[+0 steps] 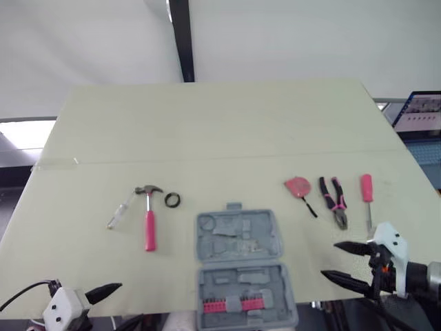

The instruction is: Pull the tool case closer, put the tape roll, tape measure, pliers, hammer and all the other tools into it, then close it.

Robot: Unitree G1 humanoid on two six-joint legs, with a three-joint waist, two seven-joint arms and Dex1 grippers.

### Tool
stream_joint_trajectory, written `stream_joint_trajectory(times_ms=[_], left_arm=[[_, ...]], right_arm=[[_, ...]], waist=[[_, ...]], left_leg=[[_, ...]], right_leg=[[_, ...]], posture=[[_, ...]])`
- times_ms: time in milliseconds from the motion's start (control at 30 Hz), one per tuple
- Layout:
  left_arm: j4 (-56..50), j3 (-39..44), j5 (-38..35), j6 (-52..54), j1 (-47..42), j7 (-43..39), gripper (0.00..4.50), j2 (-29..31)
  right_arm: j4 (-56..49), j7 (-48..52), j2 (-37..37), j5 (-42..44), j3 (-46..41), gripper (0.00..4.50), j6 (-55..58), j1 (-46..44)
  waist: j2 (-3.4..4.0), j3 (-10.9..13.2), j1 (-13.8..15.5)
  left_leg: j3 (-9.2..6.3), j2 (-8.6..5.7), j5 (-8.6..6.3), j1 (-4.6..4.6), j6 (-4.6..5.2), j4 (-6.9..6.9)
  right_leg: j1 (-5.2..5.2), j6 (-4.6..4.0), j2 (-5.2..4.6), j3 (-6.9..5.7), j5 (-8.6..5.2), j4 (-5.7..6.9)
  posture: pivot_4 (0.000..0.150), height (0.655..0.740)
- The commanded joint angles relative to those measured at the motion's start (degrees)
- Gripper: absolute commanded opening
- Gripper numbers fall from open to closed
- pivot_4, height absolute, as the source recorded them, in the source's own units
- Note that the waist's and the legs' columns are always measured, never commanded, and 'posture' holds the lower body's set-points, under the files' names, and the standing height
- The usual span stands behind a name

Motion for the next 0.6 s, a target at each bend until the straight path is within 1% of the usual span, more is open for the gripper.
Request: stream_joint_trajectory(times_ms=[33,100,267,400,500,567,600], left_arm=[[-0.4,-0.6,-1.5,2.4,-1.5,-0.1,4.50,2.2],[-0.4,-0.5,-2.0,4.7,-3.1,0.3,4.50,4.1],[-0.7,-0.9,-3.9,11.0,-8.1,0.5,4.50,9.3],[-2.9,-0.3,-8.0,18.5,-14.4,0.6,4.50,14.8],[-4.0,0.1,-9.3,22.4,-18.7,1.2,4.50,18.5],[-5.3,0.1,-9.8,27.2,-23.1,2.3,4.50,23.3],[-5.9,-1.4,-7.9,30.1,-26.3,2.8,4.50,28.3]], right_arm=[[-5.0,-0.6,2.2,-0.5,-0.3,4.45,-6.0,-0.3],[-6.3,-1.2,5.0,1.1,-1.2,4.45,-9.3,-1.7],[-9.5,-2.3,9.5,4.3,-1.3,4.45,-11.8,-1.7],[-9.0,-3.1,10.6,4.3,-0.5,4.45,-13.1,-2.1],[-8.0,-3.5,10.4,4.1,0.1,4.45,-13.2,-3.2],[-6.7,-3.9,10.1,4.0,0.6,4.45,-13.0,-4.7],[-5.7,-4.0,9.9,3.5,1.2,4.45,-12.9,-5.7]], waist=[[0.01,0.0,0.1],[-0.01,0.0,0.1],[-0.02,0.0,0.1],[-0.03,0.0,0.0],[-0.03,0.0,-0.1],[-0.03,0.0,-0.1],[-0.04,0.0,0.0]], left_leg=[[-0.01,0.00,0.00,0.00,0.00,0.00],[-0.02,0.00,0.00,-0.01,0.00,-0.01],[-0.02,0.00,0.00,0.02,-0.01,-0.01],[-0.03,0.00,0.01,0.05,-0.01,0.02],[-0.02,0.00,0.01,0.07,-0.02,-0.01],[-0.02,0.02,0.01,0.08,-0.03,-0.01],[-0.02,0.01,0.01,0.09,-0.03,0.00]], right_leg=[[0.00,0.00,0.00,-0.01,0.00,0.00],[0.00,0.00,0.00,-0.02,0.00,0.01],[0.02,0.02,0.00,-0.01,0.01,0.03],[0.03,0.02,0.01,0.00,0.01,0.09],[0.02,0.02,0.01,0.01,0.01,0.10],[0.02,0.01,0.02,0.01,0.01,0.10],[0.03,0.02,0.02,0.01,0.01,0.12]], posture=[[0.150,0.7400],[0.150,0.7400],[0.150,0.7400],[0.150,0.7400],[0.150,0.7400],[0.150,0.7400],[0.150,0.7400]])
